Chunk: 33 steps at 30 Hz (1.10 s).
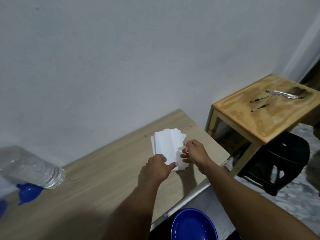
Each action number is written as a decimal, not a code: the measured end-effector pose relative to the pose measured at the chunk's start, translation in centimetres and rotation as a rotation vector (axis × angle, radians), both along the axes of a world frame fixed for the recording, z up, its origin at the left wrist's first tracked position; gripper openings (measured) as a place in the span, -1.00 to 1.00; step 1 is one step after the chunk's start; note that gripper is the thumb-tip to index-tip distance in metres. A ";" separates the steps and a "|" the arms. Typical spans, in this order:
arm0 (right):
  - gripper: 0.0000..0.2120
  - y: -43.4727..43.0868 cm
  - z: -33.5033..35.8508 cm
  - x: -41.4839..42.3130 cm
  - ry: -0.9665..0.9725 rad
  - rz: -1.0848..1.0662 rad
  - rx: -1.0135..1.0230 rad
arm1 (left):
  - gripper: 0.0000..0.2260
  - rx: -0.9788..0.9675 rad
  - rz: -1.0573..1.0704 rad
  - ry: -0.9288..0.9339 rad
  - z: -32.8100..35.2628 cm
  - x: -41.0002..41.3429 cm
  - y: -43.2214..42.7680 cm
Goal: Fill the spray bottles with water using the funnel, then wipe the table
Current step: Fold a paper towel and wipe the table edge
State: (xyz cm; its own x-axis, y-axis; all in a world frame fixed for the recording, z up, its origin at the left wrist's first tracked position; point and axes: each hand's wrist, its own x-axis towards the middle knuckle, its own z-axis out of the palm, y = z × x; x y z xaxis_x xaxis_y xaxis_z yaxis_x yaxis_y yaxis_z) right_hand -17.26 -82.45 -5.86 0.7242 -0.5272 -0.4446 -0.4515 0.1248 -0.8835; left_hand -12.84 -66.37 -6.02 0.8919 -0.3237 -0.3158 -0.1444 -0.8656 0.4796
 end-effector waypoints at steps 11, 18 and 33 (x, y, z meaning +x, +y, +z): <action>-0.79 -0.1 -0.4 1.4 0.032 -0.103 0.209 | -0.68 -0.134 0.347 0.205 -1.1 1.0 -2.2; -0.79 -0.3 -0.7 1.9 0.002 -0.148 0.164 | -0.84 -0.294 0.350 0.207 -0.2 2.4 -1.3; -0.74 2.8 -0.3 2.7 -0.030 -0.016 0.219 | -0.57 -0.350 0.327 0.419 2.5 4.9 2.6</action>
